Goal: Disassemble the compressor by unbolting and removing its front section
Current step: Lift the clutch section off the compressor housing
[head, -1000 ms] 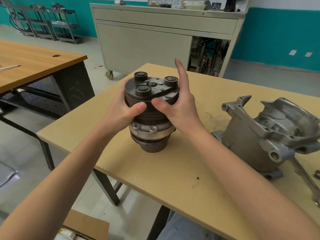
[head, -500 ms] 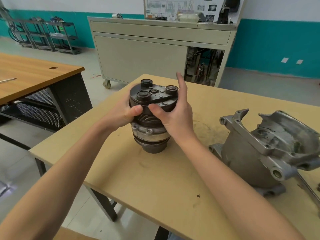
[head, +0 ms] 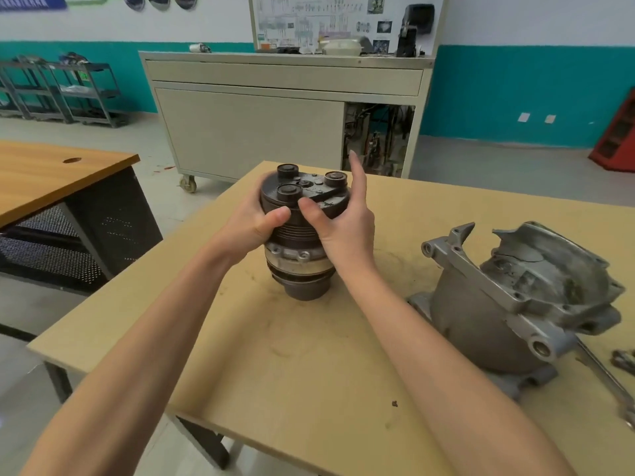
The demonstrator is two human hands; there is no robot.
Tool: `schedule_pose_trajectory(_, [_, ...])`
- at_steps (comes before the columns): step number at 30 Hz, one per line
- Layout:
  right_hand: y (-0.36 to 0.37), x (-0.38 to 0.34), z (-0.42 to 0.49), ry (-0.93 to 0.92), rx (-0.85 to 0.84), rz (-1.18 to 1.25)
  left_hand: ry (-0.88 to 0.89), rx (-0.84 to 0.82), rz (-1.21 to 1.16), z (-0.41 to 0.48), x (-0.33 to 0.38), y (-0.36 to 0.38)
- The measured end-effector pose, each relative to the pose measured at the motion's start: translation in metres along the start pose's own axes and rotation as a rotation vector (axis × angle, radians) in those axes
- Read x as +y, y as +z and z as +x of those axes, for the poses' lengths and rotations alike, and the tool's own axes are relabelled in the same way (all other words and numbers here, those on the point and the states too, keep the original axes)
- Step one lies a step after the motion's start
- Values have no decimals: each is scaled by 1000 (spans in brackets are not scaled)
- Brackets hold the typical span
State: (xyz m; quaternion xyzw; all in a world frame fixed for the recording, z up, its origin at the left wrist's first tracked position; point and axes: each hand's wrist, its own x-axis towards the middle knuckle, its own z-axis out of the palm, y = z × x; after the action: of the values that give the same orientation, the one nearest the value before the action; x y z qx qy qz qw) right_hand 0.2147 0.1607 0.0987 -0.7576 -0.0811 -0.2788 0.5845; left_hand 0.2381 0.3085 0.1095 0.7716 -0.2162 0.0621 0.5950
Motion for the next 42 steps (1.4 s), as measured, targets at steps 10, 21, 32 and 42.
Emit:
schedule_pose_trajectory(10, [28,-3,11,-21,15,-74,8,-38,-46,10,-11,-23])
schedule_pose_trajectory(21, [16,5,24,-8,-193,-37,29,152,-46,8,-23,-9])
schedule_pose_trajectory(32, [4,21,33,170,-20,-143,-6,316,36,39,-36,33])
schedule_pose_trajectory(42, [7,7,32,347,-42,-12,-58,386,151,49,-40,36])
